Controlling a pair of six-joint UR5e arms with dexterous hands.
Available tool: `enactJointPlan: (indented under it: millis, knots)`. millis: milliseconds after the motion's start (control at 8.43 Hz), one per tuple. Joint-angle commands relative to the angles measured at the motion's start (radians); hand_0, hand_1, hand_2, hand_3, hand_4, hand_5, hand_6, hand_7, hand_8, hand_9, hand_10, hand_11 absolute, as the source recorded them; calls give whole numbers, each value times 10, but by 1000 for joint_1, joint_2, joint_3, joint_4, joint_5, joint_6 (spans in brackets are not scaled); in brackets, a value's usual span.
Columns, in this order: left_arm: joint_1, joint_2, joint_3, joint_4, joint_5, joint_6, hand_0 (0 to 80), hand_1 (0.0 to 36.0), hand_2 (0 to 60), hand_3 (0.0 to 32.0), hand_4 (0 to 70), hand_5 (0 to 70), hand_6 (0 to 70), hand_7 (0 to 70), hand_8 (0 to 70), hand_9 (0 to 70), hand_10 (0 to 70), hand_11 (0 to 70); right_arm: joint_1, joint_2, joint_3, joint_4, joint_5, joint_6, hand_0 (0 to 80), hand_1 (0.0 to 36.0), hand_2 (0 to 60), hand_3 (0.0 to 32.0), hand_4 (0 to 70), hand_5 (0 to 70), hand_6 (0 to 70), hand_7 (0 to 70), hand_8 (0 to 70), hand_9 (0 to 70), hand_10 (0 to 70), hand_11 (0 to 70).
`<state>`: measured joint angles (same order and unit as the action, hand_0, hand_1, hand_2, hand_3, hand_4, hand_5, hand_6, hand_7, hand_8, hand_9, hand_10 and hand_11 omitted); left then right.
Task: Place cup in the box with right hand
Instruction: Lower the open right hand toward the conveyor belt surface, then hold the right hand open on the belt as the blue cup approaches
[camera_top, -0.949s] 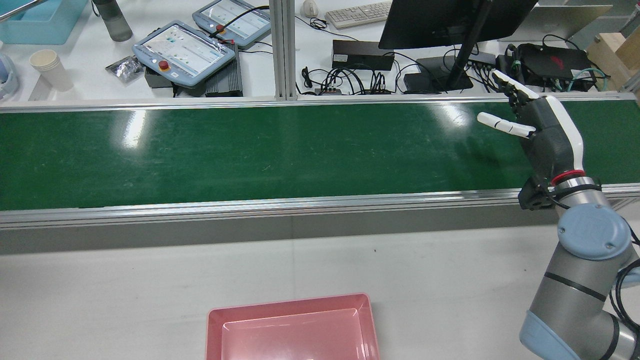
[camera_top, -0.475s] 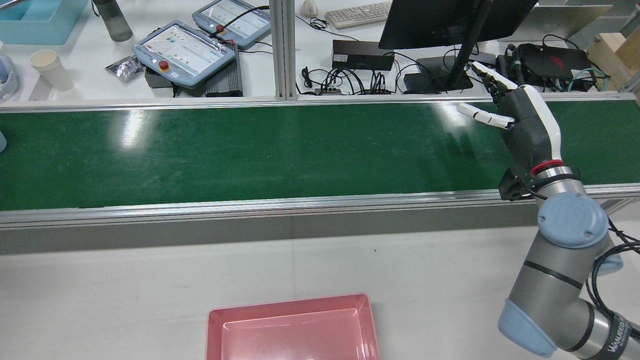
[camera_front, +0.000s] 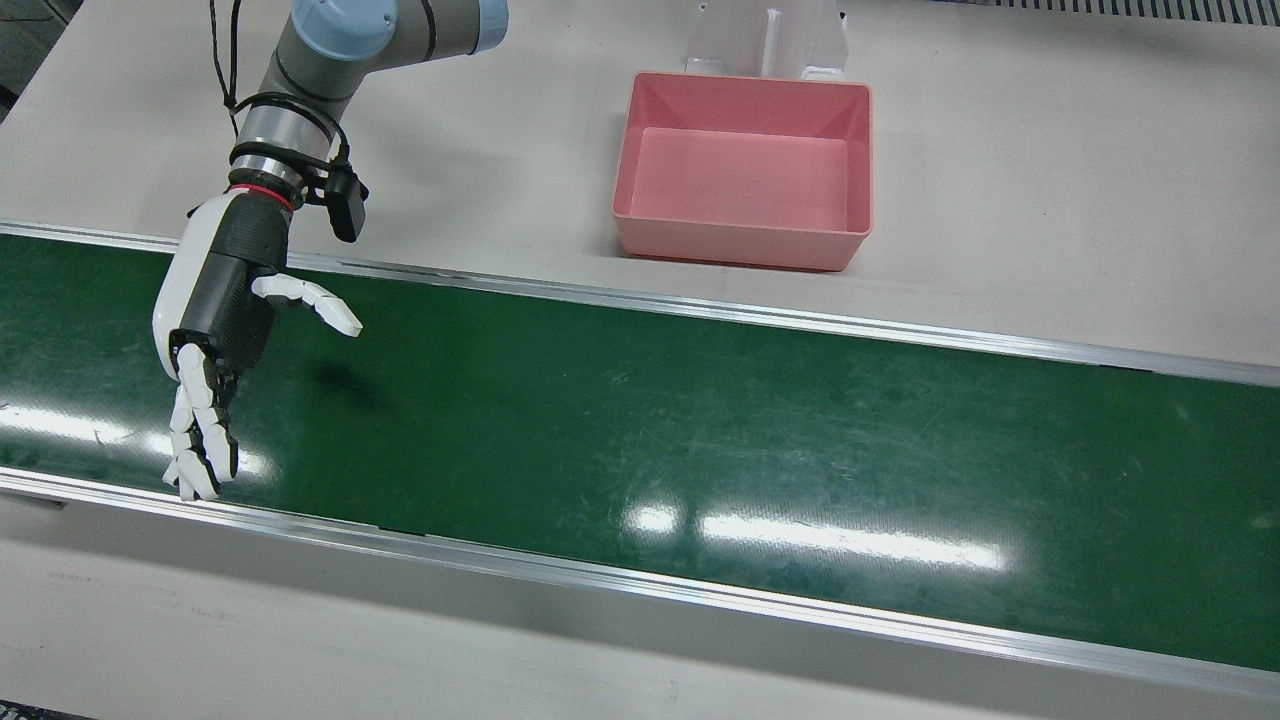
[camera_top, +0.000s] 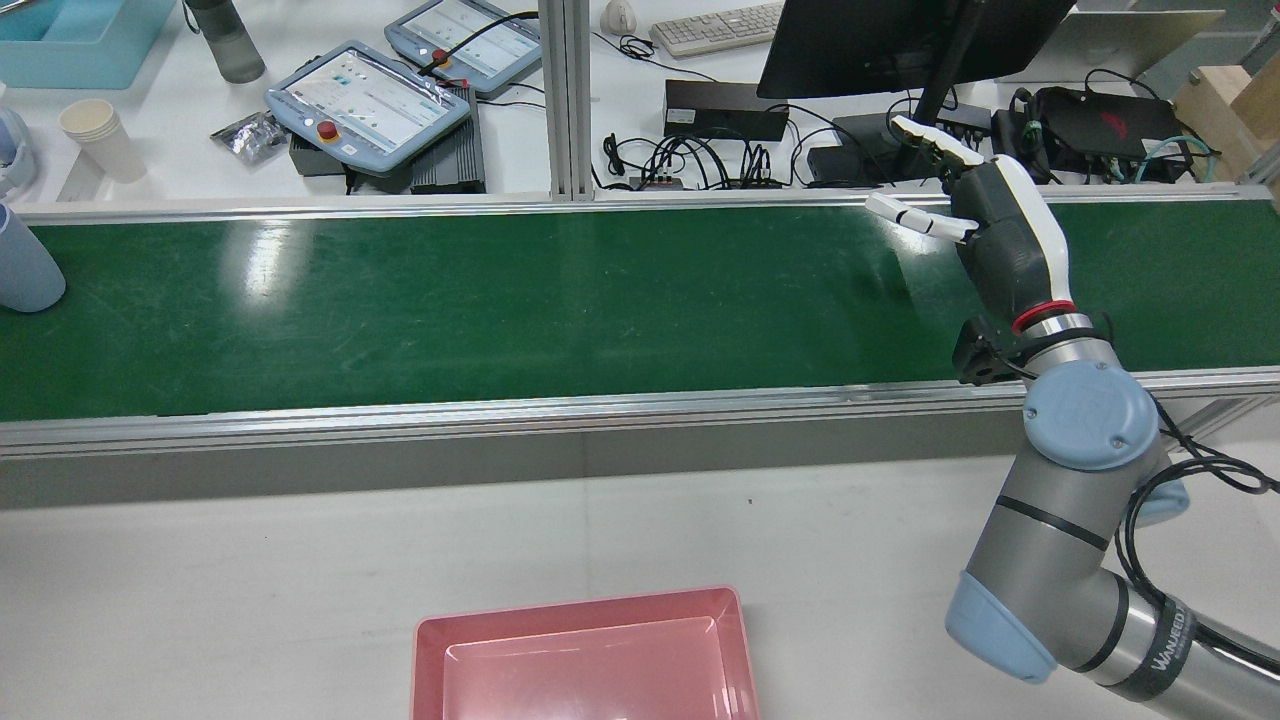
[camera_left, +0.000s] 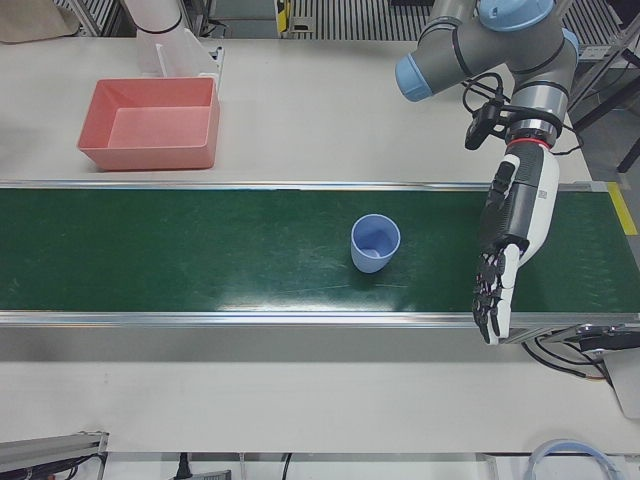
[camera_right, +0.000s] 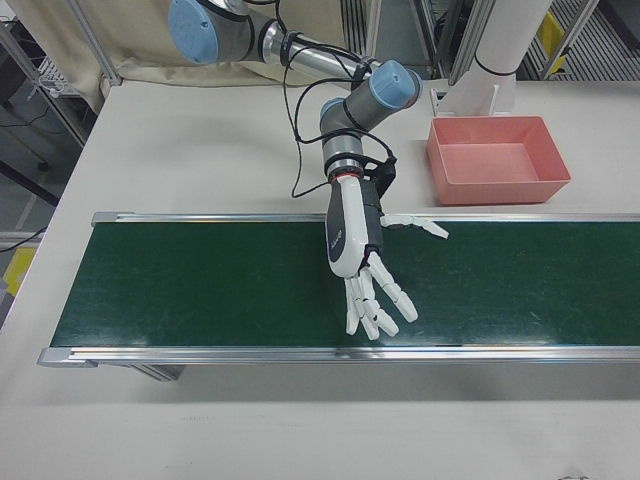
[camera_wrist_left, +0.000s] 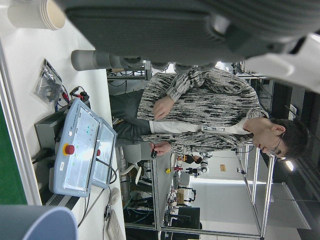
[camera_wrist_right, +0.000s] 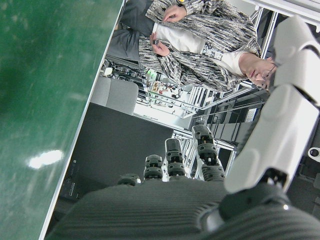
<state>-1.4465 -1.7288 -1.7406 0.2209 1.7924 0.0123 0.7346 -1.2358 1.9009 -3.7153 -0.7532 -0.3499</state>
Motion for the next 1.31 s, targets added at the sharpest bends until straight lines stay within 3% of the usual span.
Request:
enactJointPlan:
  millis: [0, 356, 593, 831, 1186]
  knots:
    - [0, 0, 1, 0, 1, 0, 0, 0, 0, 0, 0, 0, 0, 0, 0, 0, 0, 0, 0, -1, 1, 0, -2, 2, 432, 137, 182, 0, 0, 37, 62, 235, 47, 110, 0, 5]
    - [0, 0, 1, 0, 1, 0, 0, 0, 0, 0, 0, 0, 0, 0, 0, 0, 0, 0, -9, -48, 39, -3, -3, 5, 399, 118, 182, 0, 0, 31, 57, 221, 45, 104, 0, 0]
    - [0, 0, 1, 0, 1, 0, 0, 0, 0, 0, 0, 0, 0, 0, 0, 0, 0, 0, -18, -96, 63, -5, -3, 6, 396, 107, 130, 0, 0, 31, 43, 148, 39, 80, 0, 0]
    - [0, 0, 1, 0, 1, 0, 0, 0, 0, 0, 0, 0, 0, 0, 0, 0, 0, 0, -31, -97, 61, -5, -3, 6, 396, 101, 103, 0, 0, 31, 39, 128, 37, 73, 0, 0]
    - [0, 0, 0, 0, 1, 0, 0, 0, 0, 0, 0, 0, 0, 0, 0, 0, 0, 0, -34, -87, 53, -3, -3, 0, 391, 98, 112, 0, 0, 28, 41, 140, 36, 76, 0, 0]
